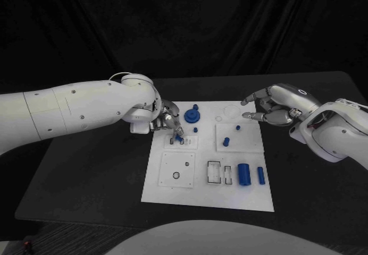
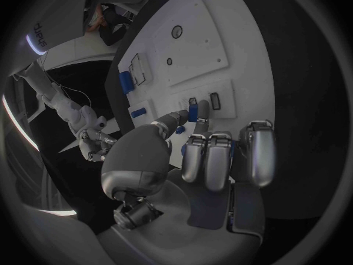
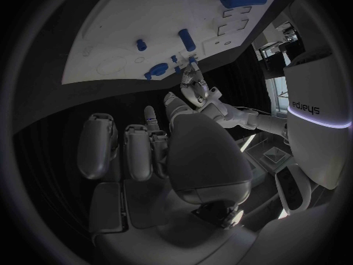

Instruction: Assemble the parts on the task board

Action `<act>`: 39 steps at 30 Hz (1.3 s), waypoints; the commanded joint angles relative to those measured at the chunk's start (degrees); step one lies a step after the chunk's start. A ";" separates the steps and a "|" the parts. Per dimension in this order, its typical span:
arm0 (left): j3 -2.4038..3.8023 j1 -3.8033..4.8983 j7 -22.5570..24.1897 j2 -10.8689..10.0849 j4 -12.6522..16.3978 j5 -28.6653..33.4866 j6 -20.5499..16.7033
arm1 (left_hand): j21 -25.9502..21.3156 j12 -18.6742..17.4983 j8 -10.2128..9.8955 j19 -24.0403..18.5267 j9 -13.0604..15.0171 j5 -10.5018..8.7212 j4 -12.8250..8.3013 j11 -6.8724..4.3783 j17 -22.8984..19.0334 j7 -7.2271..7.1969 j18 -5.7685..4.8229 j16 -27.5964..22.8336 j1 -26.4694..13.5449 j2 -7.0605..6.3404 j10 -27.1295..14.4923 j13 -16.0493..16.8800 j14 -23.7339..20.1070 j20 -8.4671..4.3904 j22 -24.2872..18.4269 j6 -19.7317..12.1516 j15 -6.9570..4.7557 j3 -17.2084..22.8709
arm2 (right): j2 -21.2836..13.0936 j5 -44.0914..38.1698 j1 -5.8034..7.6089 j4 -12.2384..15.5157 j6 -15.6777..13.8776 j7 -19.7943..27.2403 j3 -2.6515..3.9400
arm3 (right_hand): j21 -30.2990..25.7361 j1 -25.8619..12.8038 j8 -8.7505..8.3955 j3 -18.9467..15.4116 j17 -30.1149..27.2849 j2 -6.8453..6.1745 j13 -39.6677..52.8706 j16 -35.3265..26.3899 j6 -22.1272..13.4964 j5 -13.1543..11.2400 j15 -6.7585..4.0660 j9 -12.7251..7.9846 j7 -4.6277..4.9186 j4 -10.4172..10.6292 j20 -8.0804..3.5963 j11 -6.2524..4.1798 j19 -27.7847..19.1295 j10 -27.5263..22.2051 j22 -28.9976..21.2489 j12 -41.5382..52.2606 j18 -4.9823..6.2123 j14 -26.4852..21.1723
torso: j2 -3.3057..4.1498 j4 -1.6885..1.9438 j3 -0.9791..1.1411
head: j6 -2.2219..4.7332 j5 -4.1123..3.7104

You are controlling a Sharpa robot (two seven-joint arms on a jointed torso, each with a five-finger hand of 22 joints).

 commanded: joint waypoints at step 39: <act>0.03 -1.60 -0.99 -0.75 1.49 0.33 -1.75 | -0.67 0.20 -0.69 -0.61 0.45 -1.49 -2.11 0.04 15.09 -0.14 0.33 0.15 -1.38 1.09 5.97 15.09 6.05 -0.03 4.61 -0.06 0.03 4.31 | 0.05 -0.05 -0.27 -0.27 1.72 -1.02 0.03 | -1.69 -0.43 -0.29 -0.18 -1.46 0.58 5.72 -1.18 0.39 -0.23 0.54 -0.17 0.21 -0.36 0.43 0.40 -0.42 0.50 9.71 -1.36 0.04 2.65 | 0.06 -0.15 -0.04 | -0.01 1.07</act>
